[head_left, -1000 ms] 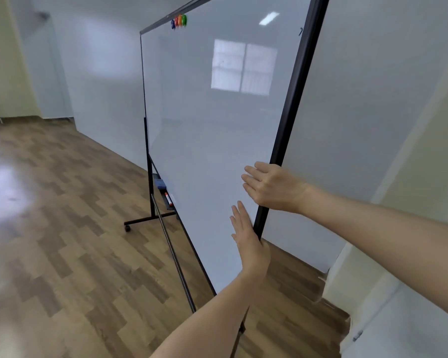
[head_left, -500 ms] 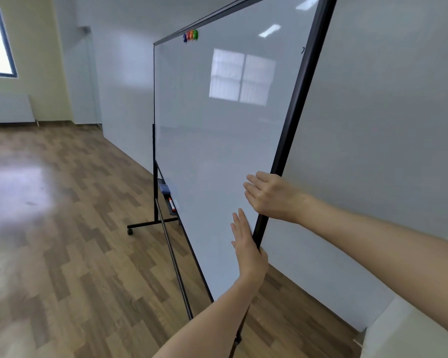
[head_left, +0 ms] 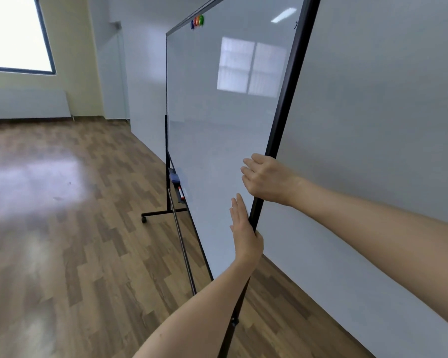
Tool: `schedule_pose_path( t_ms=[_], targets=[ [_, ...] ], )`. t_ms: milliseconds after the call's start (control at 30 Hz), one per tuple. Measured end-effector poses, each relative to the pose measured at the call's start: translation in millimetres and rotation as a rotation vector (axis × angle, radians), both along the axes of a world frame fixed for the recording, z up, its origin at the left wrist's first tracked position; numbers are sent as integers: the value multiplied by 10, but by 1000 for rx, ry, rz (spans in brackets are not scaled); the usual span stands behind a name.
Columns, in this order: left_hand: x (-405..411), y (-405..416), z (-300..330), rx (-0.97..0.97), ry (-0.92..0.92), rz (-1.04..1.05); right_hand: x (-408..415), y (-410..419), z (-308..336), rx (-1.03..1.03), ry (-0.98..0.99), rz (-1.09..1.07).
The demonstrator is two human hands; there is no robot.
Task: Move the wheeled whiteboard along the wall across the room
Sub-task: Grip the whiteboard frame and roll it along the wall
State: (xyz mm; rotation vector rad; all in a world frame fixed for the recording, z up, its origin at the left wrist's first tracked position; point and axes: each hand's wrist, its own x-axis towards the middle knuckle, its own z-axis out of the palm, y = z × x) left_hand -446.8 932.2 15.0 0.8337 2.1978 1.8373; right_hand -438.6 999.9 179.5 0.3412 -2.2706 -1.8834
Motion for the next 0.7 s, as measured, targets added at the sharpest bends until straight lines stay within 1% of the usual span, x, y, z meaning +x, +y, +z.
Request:
schedule_pose_path(
  t_ms=[233,500,700],
  targets=[
    [-968,716,-2,25,-5,116,-1050,681,21,79,-63,44],
    [-2182,1466,-57,36,-33,193,-2148,1323,56,80,33,183],
    [-3082,1956,-136,30,-39,239,-3001,1768,42,45,12,202]
  ],
)
